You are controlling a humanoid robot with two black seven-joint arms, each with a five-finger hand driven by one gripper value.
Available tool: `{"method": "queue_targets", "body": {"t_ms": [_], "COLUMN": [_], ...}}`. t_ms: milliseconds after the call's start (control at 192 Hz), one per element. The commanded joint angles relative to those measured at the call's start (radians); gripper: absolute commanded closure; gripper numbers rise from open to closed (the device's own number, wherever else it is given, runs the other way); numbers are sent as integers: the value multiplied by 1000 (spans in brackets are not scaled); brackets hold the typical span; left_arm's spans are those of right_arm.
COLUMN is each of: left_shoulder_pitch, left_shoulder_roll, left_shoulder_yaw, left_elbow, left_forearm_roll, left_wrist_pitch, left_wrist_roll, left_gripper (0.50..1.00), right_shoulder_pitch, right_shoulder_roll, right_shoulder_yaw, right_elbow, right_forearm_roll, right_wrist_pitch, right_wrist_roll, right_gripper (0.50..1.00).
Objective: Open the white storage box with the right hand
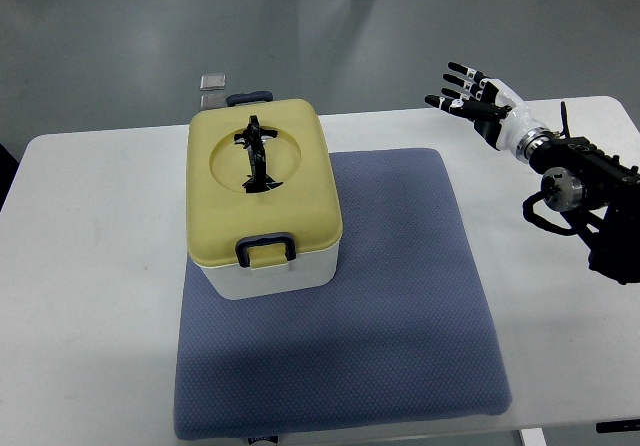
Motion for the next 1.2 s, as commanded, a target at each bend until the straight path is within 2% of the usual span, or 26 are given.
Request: {"method": "queue_targets", "body": {"t_ms": [0,297,469,646,871,1017,1194], "left_shoulder_pitch": [0,0,0,0,0,0,0], "left_shoulder_roll": [0,0,0,0,0,0,0], "left_shoulder_yaw": [0,0,-1,-1,0,0,0], "left_elbow": [0,-1,-1,-1,-1,0,2], "left_forearm_roll": [0,0,0,0,0,0,0], "left_wrist_pitch": [0,0,0,0,0,0,0], "left_wrist_roll": [0,0,0,0,0,0,0], "left_gripper": [500,500,500,500,500,500,500], "right_shoulder_pitch": [1,5,13,97,219,294,378], "right_shoulder_roll": [1,-2,-4,-27,-44,-44,-38], "right_shoulder_yaw": [6,18,10,-102,-172,-177,-192], "right_elbow": [0,1,3,1,5,11,14], "right_forearm_roll": [0,4,0,-112,-227,-282,-318], "right_wrist_pitch": [-2,-38,-34,-40,-20,21,26], "right_wrist_roll": [0,0,-9,-47,-46,-38,-35], "right_gripper": [579,581,581,581,583,587,589]}}
